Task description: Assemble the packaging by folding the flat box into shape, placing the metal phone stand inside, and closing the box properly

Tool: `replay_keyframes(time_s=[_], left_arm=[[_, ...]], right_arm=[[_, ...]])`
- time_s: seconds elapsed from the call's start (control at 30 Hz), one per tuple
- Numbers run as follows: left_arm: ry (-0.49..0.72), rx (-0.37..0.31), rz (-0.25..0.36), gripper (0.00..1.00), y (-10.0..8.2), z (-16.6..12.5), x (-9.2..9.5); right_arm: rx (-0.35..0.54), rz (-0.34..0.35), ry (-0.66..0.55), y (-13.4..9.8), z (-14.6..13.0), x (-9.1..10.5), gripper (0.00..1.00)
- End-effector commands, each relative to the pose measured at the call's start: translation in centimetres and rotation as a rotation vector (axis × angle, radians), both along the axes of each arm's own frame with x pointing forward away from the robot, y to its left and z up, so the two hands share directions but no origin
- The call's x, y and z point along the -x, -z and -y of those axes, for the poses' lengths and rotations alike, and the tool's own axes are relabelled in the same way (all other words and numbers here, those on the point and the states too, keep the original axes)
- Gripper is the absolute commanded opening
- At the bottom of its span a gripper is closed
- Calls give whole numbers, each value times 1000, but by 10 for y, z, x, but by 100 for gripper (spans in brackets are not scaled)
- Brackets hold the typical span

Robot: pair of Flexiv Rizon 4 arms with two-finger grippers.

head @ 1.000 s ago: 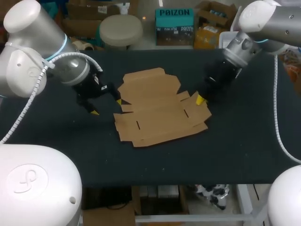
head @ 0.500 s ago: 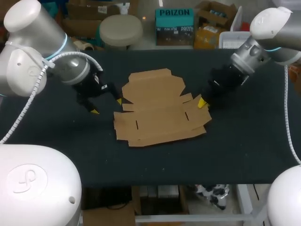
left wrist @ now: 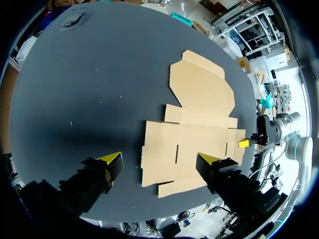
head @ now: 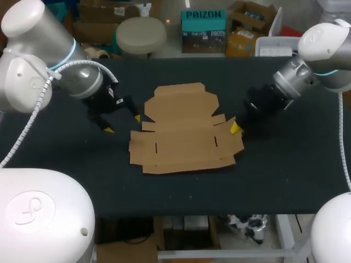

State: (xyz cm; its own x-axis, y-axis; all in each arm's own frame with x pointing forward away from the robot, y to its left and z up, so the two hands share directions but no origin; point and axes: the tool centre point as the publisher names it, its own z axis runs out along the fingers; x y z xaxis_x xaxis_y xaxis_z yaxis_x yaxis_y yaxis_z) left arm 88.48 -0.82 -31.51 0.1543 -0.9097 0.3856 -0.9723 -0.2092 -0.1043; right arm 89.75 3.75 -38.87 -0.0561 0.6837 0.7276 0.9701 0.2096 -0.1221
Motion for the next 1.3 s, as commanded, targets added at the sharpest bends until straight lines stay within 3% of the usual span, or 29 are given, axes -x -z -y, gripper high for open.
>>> replay_keyframes(time_s=[0.03, 0.07, 0.1, 0.13, 0.17, 0.2, 0.47, 0.63, 0.7, 0.73, 0.77, 0.83, 0.87, 0.9, 1.3], left_arm=[[0, -6, 2, 100, -2, 1, 3], [1, -6, 2, 100, -2, 1, 3], [1, -6, 2, 100, -2, 1, 3], [1, -6, 2, 100, -2, 1, 4], [2, -7, 1, 100, -2, 1, 4], [2, -7, 1, 100, -2, 1, 4], [5, -11, 3, 100, -2, 3, 6], [2, -14, 4, 100, -3, 2, 7], [2, -15, 3, 100, -3, 3, 7], [2, -15, 2, 100, -3, 3, 7], [3, -15, 1, 100, -2, 3, 7], [3, -15, -1, 100, -2, 4, 7], [3, -16, -2, 100, -1, 4, 7], [2, -16, -3, 100, -1, 4, 7], [-2, -13, -4, 100, -2, 6, 9]], right_arm=[[-6, 19, 14, 1, 2, 5, 0], [-4, 19, 12, 0, 2, 6, 2], [-3, 18, 5, 0, 2, 6, 33], [-3, 17, 3, 0, 3, 6, 49], [2, 19, -4, -1, 3, 6, 88], [3, 19, -5, -2, 4, 5, 100], [8, -8, -36, 2, 5, -2, 100], [6, -13, -50, 4, 3, 3, 92], [11, -17, -53, 6, 2, 4, 85], [12, -18, -53, 7, 2, 4, 74], [11, -23, -52, 8, 2, 5, 53], [10, -27, -51, 9, 3, 7, 38], [8, -28, -52, 9, 3, 8, 16], [8, -29, -52, 8, 3, 9, 0], [-18, -21, -90, 6, 8, 21, 0]])
